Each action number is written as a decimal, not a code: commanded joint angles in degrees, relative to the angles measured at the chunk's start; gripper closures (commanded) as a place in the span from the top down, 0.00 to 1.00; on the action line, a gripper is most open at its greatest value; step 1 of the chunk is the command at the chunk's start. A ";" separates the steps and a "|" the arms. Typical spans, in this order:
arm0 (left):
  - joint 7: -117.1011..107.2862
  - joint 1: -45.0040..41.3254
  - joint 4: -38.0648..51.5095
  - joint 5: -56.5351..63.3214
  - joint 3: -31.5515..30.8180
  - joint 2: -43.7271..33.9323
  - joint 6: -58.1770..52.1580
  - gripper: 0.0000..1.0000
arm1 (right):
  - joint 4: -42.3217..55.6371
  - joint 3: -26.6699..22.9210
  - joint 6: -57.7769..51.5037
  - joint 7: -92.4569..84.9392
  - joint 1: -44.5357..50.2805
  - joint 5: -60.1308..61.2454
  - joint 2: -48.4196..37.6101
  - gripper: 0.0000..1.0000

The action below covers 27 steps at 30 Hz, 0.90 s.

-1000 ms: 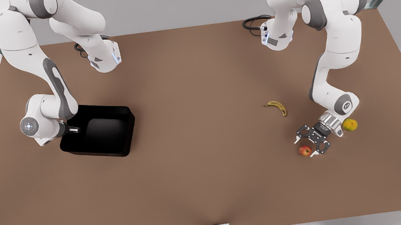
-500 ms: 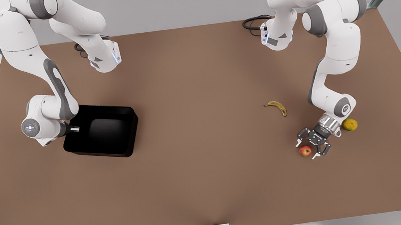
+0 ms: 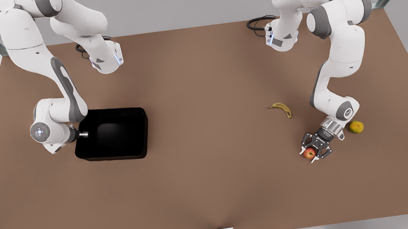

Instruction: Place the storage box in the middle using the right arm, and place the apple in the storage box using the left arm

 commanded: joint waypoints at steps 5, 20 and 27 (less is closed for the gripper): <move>-6.19 0.01 1.15 0.61 0.03 -3.60 -0.16 0.43 | 8.16 3.42 0.00 0.93 12.15 0.00 0.86 0.24; -32.47 0.01 17.06 72.24 -9.54 -14.32 -0.08 0.44 | 41.74 12.84 1.32 24.22 27.18 0.09 28.29 1.00; -79.05 -0.78 20.84 99.93 -29.14 -13.88 4.76 0.44 | 51.59 5.63 -28.37 16.67 23.67 15.38 15.38 1.00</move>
